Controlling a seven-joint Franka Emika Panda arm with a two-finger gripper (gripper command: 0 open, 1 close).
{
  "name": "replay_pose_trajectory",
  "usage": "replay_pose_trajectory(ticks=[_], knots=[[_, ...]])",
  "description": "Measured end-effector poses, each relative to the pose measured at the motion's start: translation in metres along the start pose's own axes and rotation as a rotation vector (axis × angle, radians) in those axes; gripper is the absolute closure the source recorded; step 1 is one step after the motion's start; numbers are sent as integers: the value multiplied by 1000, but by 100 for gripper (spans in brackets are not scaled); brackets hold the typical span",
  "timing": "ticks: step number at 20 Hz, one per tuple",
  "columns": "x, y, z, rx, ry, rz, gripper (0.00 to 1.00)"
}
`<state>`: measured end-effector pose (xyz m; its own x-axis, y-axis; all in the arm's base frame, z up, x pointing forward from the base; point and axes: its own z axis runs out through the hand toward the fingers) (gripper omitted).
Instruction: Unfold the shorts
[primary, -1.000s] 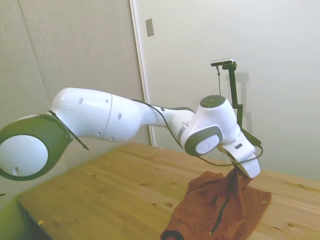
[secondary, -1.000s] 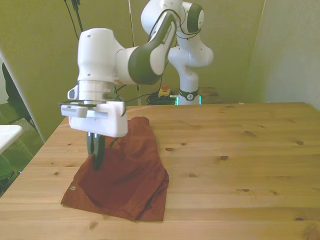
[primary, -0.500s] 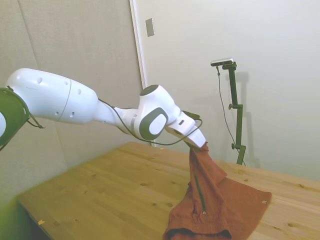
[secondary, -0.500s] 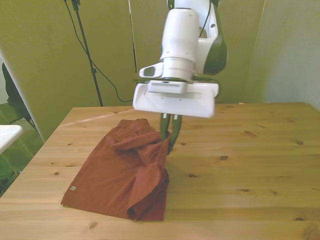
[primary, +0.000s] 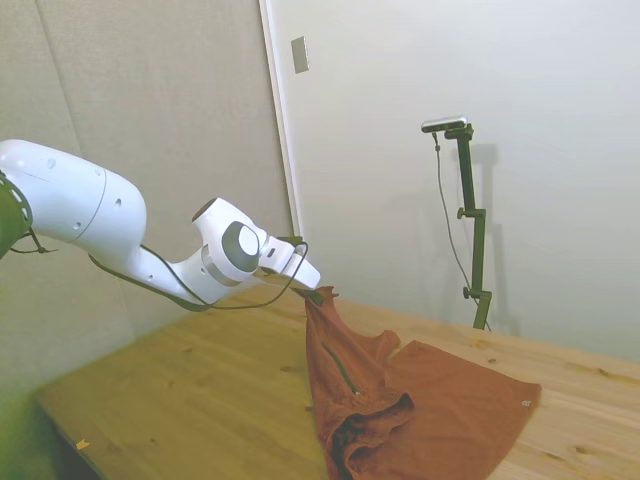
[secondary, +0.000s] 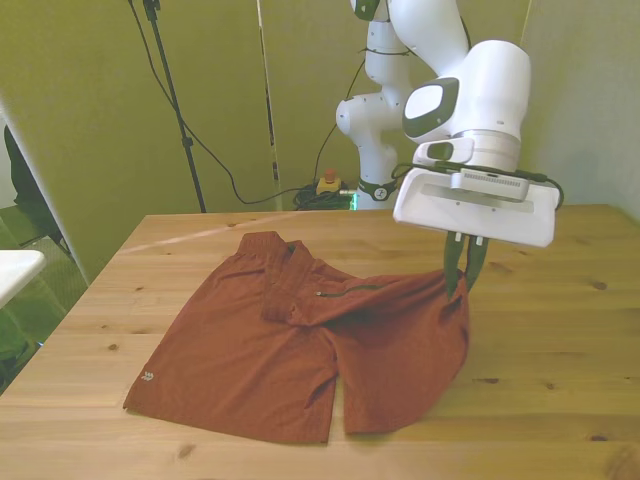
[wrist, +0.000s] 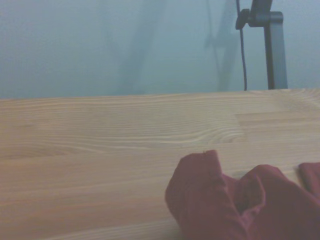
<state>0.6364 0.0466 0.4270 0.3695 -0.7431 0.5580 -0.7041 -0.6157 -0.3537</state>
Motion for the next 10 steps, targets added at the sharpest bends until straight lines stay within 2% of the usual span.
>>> replay_pose_trajectory(ticks=[1,5,10], knots=[[-9,-2,4,-5,0,-8,0],[-28,-3,18,-36,-18,-25,0],[-30,-10,16,-76,-88,-44,0]])
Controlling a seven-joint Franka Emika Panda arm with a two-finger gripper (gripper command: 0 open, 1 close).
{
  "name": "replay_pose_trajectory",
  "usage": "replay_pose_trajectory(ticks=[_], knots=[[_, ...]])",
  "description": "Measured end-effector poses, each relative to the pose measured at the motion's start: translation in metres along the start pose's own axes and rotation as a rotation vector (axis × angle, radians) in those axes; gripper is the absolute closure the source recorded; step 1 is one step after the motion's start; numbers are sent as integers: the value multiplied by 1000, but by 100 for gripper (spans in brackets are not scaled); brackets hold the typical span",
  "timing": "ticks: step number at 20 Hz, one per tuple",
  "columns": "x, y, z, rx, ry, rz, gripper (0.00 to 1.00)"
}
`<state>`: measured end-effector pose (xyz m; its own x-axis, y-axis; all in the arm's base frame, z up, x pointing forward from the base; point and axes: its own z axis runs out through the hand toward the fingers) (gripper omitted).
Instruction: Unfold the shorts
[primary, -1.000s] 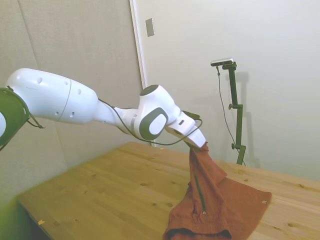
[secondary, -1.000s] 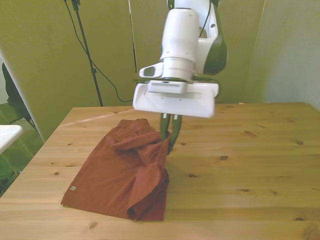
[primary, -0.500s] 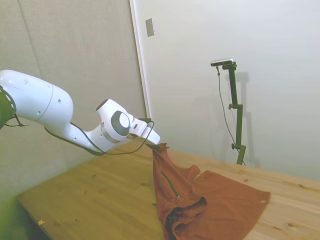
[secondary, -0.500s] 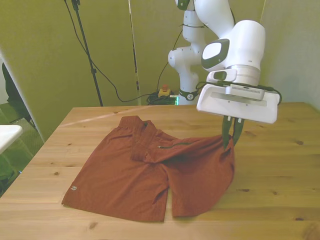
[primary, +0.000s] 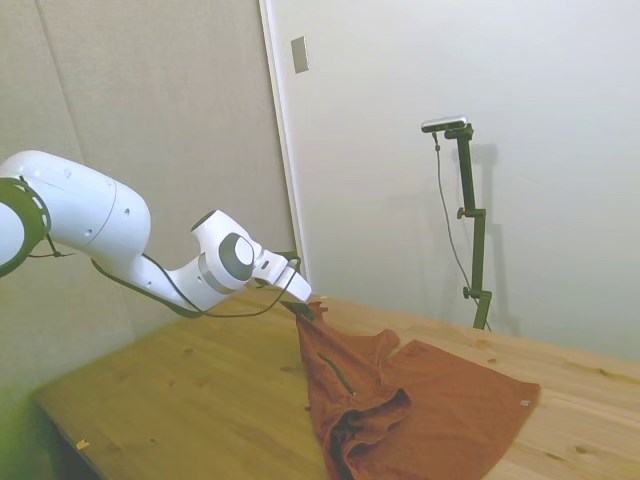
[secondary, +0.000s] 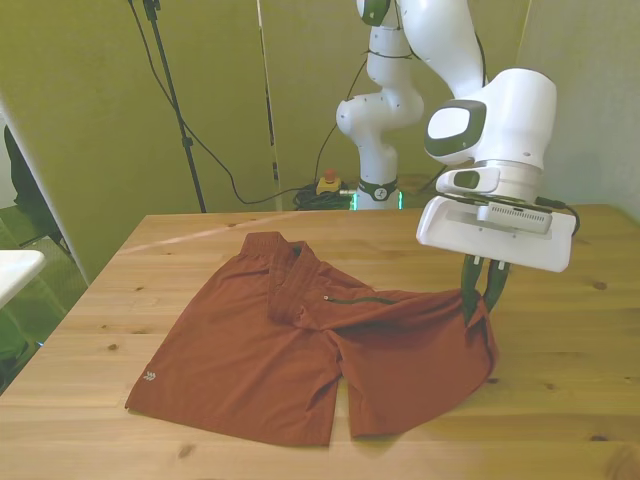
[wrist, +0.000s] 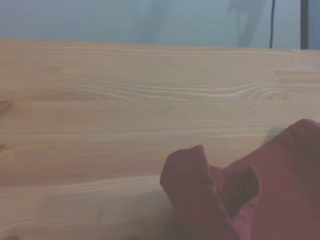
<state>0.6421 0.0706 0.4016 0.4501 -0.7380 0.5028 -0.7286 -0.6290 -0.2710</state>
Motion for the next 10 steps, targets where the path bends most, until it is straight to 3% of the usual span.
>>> replay_pose_trajectory(ticks=[5,10], knots=[[26,-4,-32,20,-62,-5,0],[70,16,-73,40,-92,25,0]])
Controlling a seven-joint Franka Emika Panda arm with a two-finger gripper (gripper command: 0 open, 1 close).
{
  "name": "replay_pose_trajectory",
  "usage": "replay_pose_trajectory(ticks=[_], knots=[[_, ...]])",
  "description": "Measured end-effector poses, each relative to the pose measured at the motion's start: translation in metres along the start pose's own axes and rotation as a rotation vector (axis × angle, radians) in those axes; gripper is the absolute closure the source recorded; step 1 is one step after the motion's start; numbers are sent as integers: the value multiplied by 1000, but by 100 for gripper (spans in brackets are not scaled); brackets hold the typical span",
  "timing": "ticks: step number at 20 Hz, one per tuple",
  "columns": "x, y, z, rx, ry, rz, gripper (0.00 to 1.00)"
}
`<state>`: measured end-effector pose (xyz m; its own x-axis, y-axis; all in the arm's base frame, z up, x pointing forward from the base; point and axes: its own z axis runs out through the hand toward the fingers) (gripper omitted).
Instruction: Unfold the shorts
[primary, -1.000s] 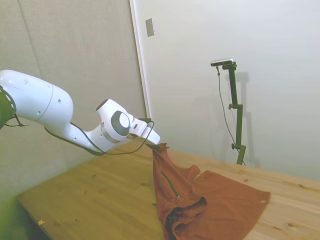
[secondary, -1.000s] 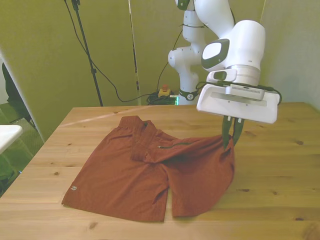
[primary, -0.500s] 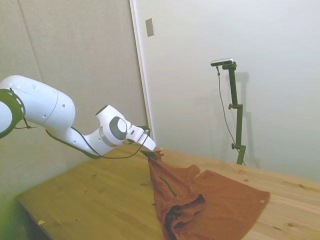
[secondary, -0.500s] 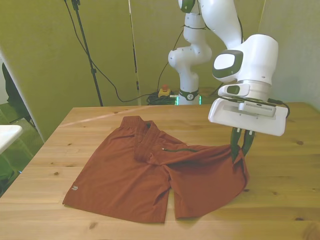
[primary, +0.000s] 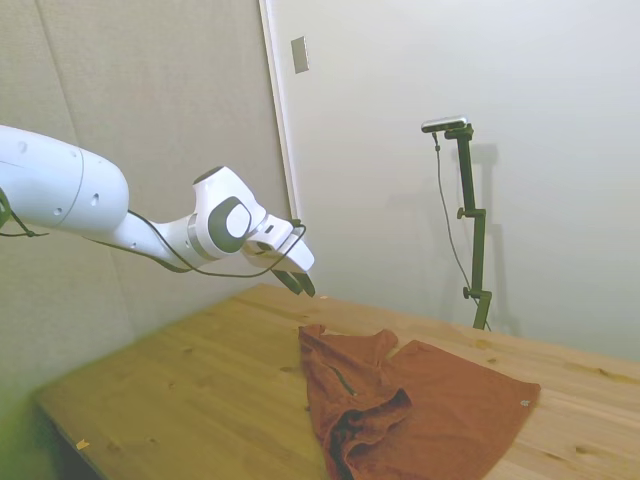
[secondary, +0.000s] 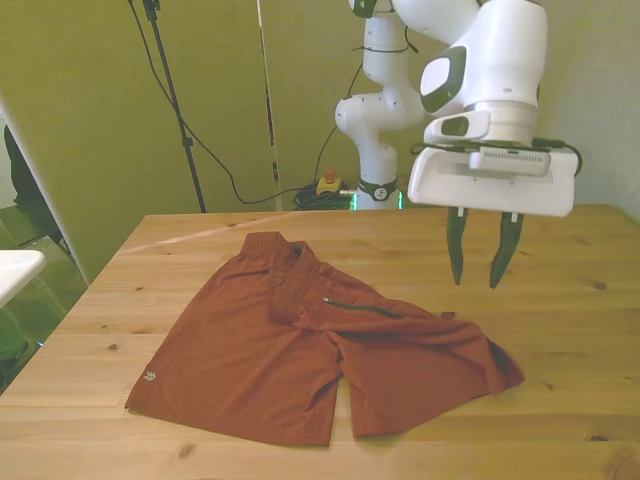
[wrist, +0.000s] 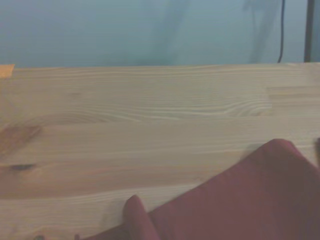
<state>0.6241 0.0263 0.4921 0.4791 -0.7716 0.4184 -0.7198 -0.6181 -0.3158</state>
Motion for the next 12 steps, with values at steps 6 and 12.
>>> replay_pose_trajectory(ticks=[6,12], knots=[[58,61,-24,-86,-33,-7,0],[114,131,-10,-203,-154,-74,0]])
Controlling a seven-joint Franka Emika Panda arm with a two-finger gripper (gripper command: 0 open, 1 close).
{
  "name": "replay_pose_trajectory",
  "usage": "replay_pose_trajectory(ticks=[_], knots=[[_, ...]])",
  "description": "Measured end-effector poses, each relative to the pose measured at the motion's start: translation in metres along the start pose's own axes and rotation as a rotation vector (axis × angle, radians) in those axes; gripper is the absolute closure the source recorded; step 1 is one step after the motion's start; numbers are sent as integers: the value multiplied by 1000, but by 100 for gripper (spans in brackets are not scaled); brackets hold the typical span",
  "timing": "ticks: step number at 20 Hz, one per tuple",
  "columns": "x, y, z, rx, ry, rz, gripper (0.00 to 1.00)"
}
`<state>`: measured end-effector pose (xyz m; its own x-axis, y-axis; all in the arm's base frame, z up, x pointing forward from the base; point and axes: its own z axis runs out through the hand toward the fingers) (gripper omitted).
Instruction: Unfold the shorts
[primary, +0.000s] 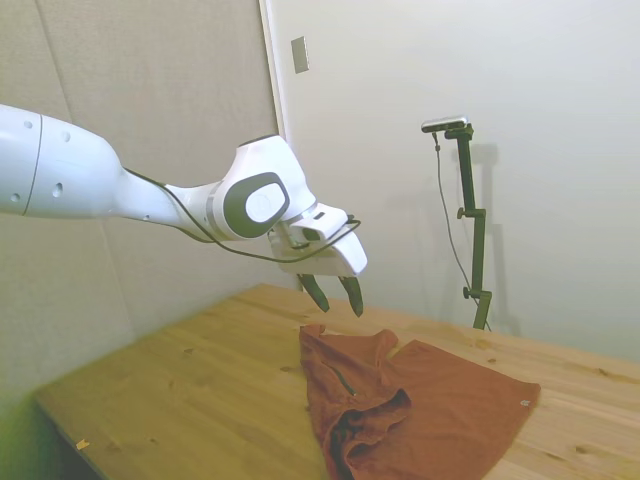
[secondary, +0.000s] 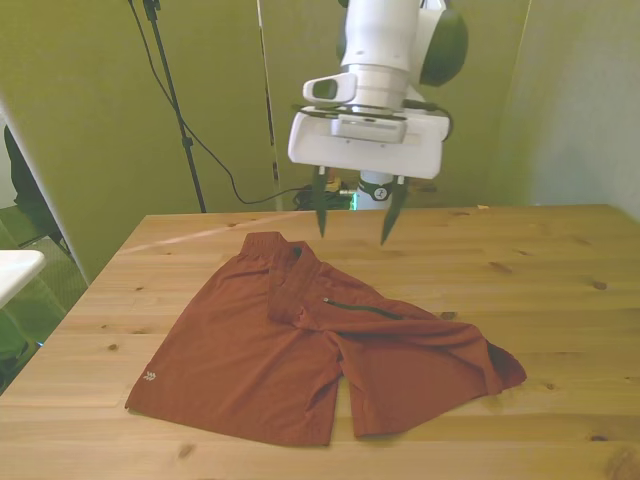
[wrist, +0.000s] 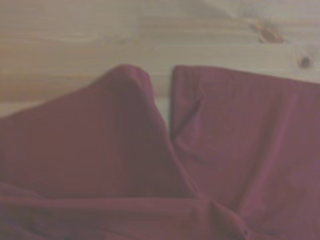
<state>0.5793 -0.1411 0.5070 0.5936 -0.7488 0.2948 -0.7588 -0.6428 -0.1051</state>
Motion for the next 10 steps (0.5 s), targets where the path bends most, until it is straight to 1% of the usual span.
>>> replay_pose_trajectory(ticks=[5,8,10], knots=[[37,39,41,-17,-67,-94,0],[53,58,70,-5,-111,-146,0],[61,68,84,0,-133,-170,0]])
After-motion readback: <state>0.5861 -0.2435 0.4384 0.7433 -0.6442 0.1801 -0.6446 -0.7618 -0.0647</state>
